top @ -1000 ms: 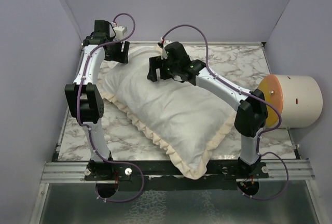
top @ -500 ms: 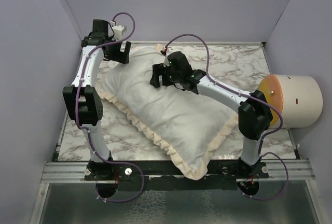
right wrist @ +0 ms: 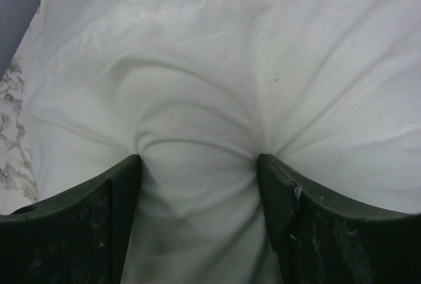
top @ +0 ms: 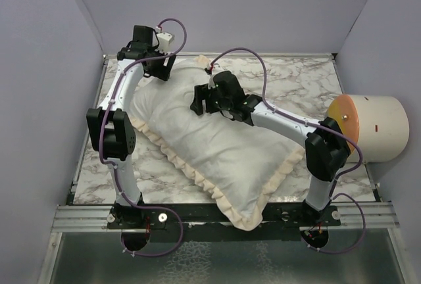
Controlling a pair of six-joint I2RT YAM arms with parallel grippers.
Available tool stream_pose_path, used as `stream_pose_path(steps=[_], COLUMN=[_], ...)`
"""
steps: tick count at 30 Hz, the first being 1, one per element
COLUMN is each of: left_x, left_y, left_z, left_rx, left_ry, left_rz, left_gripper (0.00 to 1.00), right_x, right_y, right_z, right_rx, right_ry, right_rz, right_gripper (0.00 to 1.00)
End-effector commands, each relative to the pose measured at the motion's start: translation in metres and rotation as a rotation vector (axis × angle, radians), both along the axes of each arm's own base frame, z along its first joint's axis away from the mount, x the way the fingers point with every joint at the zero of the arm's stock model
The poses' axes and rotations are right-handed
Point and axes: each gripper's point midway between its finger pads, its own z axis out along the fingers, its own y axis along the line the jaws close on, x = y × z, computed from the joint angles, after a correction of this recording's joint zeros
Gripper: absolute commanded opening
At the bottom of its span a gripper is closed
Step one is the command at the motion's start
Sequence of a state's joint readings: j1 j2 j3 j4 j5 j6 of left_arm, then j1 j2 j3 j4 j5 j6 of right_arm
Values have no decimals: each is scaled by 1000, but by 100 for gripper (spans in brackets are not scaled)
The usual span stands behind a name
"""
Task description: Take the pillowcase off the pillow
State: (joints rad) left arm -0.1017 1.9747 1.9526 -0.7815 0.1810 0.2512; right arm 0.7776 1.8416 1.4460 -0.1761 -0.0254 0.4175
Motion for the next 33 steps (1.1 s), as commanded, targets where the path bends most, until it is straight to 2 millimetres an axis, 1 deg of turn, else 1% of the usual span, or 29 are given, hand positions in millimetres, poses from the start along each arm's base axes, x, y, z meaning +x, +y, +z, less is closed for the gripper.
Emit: stream_pose_path(steps=[1,3,5,6,8,9,10,12,13,14,15,17,20,23,26,27,29,30,31,32,33], left_x=[23,32,42,45,49,51,51,47,44,40,37,31,28,32,37,38,40,42,46,51,58], left_y=[44,55,64,69,69,65,61,45,37,29,22,15,14,19,30,32,31,27,21,13,5], left_z=[-2,1,7,9,11,12,11,1,-5,-15,-31,-48,-63,-67,-72,-74,-71,-64,-52,-35,-8], left_rx=[173,216,261,290,322,329,336,345,344,340,337,315,320,342,404,421,419,398,362,318,266], left_ry=[-94,-136,-186,-203,-227,-240,-246,-219,-187,-139,-76,21,79,78,73,72,72,65,49,21,-29], left_rz=[147,202,256,287,319,319,310,249,210,166,126,88,80,98,126,128,121,116,110,108,110], left_gripper=[74,65,50,45,43,43,47,63,70,75,76,76,64,59,49,39,19,11,4,0,0], right_x=[-42,-45,-48,-49,-52,-52,-53,-55,-55,-56,-56,-57,-59,-62,-66,-66,-68,-69,-68,-67,-65], right_y=[-18,-19,-19,-19,-18,-17,-17,-15,-15,-15,-14,-14,-13,-12,-14,-15,-16,-16,-17,-16,-16], right_z=[-56,-58,-60,-62,-62,-62,-62,-60,-59,-57,-55,-50,-43,-34,-28,-26,-21,-19,-16,-12,-7], right_rx=[-130,-130,-131,-131,-125,-122,-121,-118,-115,-112,-104,-90,-67,-40,-17,-11,0,4,9,17,26], right_ry=[166,169,171,174,175,174,173,170,165,162,154,142,133,120,109,105,95,89,80,68,54], right_rz=[13,13,17,17,22,24,26,32,33,36,38,43,54,66,71,72,74,74,74,74,68], right_gripper=[69,68,67,67,67,67,67,66,66,66,66,66,66,66,66,66,66,66,66,66,66])
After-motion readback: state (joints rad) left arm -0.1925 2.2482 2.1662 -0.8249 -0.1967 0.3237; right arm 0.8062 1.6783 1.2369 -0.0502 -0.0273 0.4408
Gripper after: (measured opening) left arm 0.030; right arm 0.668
